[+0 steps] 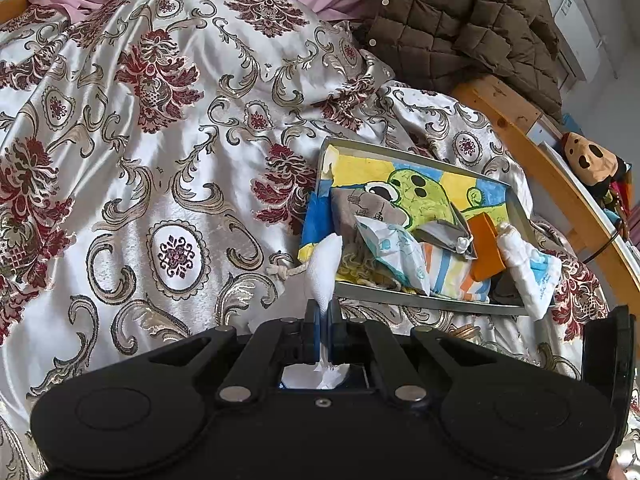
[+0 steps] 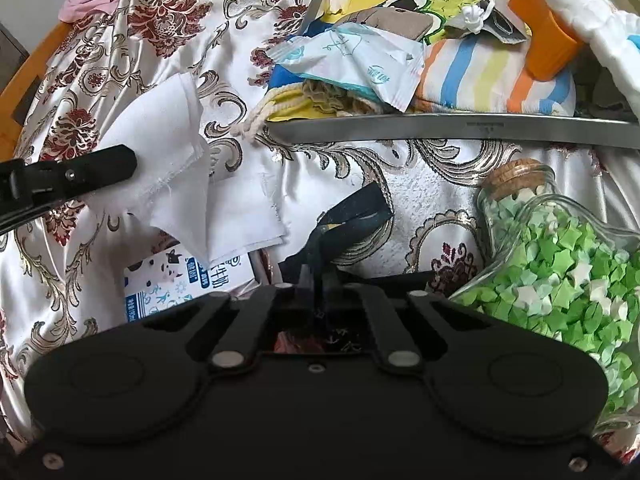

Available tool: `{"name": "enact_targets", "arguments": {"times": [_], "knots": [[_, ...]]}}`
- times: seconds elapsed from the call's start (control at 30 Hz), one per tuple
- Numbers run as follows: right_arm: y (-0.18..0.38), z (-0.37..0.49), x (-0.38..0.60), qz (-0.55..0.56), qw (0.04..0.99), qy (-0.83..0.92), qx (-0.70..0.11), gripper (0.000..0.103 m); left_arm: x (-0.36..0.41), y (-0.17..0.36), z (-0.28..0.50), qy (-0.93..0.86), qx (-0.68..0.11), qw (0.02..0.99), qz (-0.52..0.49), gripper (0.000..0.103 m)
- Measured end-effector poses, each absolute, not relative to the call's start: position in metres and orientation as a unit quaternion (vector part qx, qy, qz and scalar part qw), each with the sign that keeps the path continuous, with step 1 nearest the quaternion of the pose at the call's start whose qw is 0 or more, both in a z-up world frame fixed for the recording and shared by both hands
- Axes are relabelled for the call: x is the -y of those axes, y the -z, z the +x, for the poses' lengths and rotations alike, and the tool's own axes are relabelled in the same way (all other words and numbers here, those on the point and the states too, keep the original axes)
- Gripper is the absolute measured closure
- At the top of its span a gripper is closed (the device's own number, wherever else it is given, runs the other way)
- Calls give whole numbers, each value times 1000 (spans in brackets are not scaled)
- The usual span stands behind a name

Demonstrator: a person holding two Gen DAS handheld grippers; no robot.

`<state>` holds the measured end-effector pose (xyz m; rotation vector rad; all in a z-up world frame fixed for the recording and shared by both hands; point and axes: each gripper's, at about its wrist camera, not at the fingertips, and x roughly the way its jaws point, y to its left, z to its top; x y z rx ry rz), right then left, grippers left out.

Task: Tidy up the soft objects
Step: 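Lift the white cloth with the left tool while the right tool lifts the black strap item, then carry the white cloth with the left tool while the right tool carries the black item to the tray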

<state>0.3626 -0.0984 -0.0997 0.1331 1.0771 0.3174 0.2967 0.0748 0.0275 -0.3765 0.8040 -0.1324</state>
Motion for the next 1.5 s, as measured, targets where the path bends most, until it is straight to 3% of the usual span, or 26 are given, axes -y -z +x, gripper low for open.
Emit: {"name": "enact_targets", "arguments": {"times": [0.63,0.97,1.3,1.5], "knots": [[66,362,133,194,845,-202,-455,103,-71,-49,288,70,-354,913,-190,101],[13,367,175,265,860,-226,-372,103,-54,-84,296,99,-301,930,-188,101],[-26,409,221,297,887,-192,-296,103,-14,-130,346,124,-256,943,-174,101],[-22,437,266,325,897,-139,-267,103,28,-122,386,152,-261,939,-164,101]]}}
